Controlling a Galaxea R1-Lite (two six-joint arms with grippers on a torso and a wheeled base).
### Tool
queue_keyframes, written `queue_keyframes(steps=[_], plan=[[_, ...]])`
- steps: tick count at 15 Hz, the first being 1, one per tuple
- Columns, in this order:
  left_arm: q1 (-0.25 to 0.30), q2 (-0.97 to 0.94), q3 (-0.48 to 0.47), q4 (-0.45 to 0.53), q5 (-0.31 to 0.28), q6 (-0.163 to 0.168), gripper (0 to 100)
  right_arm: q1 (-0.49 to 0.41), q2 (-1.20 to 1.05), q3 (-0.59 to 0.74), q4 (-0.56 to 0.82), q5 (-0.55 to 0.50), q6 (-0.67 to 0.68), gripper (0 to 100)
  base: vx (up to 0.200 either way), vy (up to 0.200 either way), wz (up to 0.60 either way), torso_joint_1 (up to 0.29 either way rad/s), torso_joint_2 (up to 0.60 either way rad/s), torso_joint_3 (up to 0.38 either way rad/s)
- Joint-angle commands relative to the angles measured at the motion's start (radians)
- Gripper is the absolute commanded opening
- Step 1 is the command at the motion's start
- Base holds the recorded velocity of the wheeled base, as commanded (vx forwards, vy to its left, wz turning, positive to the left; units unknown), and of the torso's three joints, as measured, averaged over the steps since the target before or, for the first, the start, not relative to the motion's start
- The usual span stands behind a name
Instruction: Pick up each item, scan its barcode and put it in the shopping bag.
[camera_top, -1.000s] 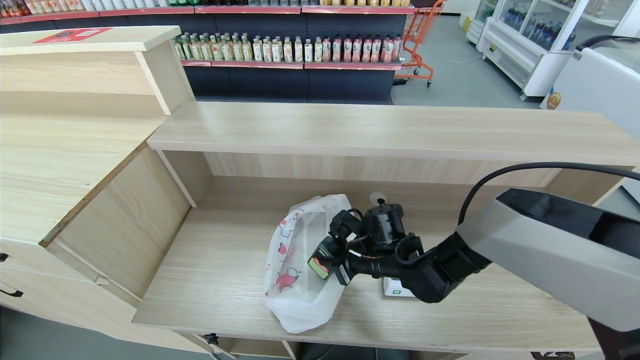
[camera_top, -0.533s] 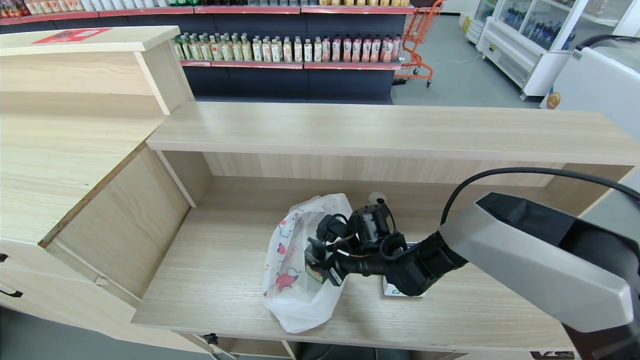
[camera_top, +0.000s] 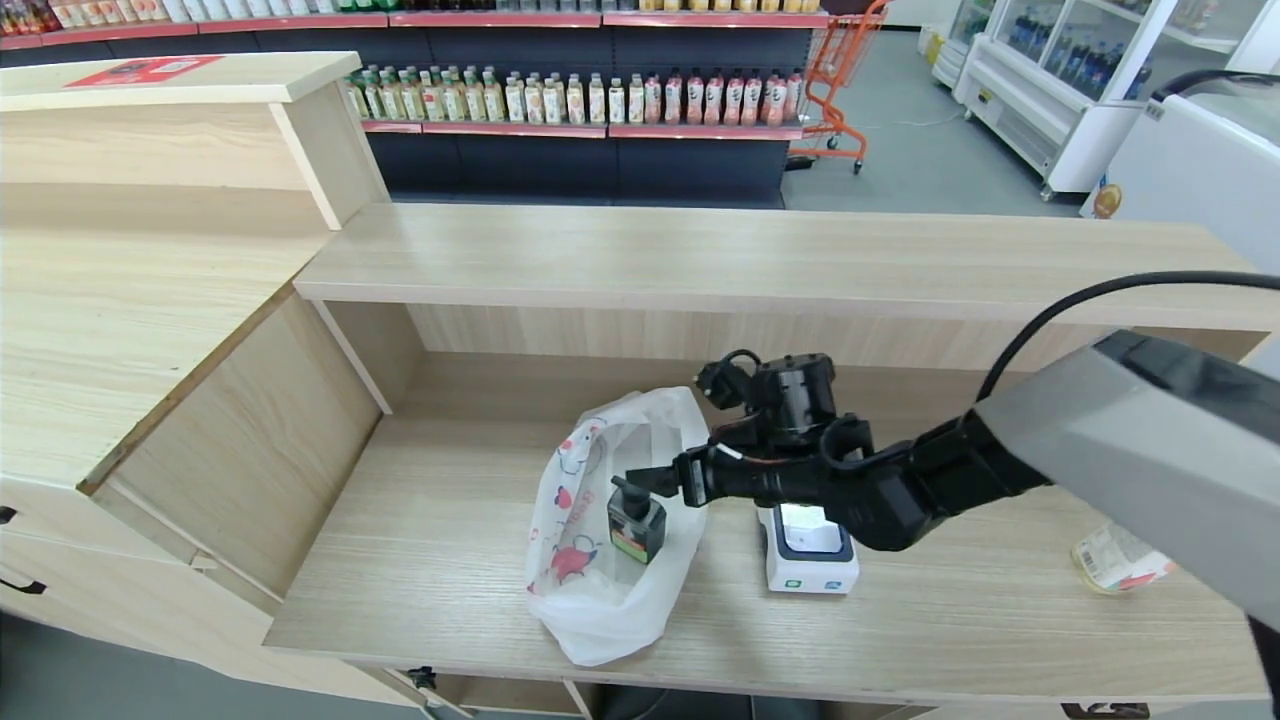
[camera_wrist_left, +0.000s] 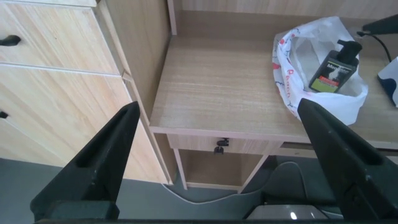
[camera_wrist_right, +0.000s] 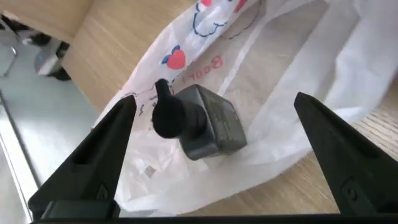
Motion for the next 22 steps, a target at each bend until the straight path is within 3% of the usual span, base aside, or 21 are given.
queue_keyframes(steps=[1,3,5,8,12,14,18,22], plan=[[0.0,0.001,0.0,0.0,0.0,0.0,100,-0.131,-0.274,0.191,-0.004,-0.001,0.112,100,0.0,0.0,0.0,0.0,0.0,0.0],[0.002,0.001,0.0,0.0,0.0,0.0,100,-0.264,-0.483,0.346,0.01,0.002,0.056,100,0.0,0.0,0.0,0.0,0.0,0.0],[0.0,0.0,0.0,0.0,0.0,0.0,100,-0.393,-0.697,0.458,0.087,-0.001,-0.143,100,0.0,0.0,0.0,0.0,0.0,0.0],[0.0,0.001,0.0,0.0,0.0,0.0,100,-0.455,-0.95,0.608,0.162,-0.007,-0.16,100,0.0,0.0,0.0,0.0,0.0,0.0],[0.0,0.001,0.0,0.0,0.0,0.0,100,-0.507,-1.165,0.808,0.171,-0.088,-0.148,100,0.0,0.0,0.0,0.0,0.0,0.0],[0.0,0.001,0.0,0.0,0.0,0.0,100,-0.657,-1.291,0.872,0.26,-0.083,-0.143,100,0.0,0.0,0.0,0.0,0.0,0.0],[0.002,0.001,0.0,0.0,0.0,0.001,100,-0.668,-1.575,0.911,0.519,-0.088,-0.108,100,0.0,0.0,0.0,0.0,0.0,0.0],[0.0,0.001,0.0,0.0,0.0,0.0,100,-0.668,-1.816,0.915,0.769,-0.094,-0.111,100,0.0,-0.2,0.0,0.001,0.0,0.006]])
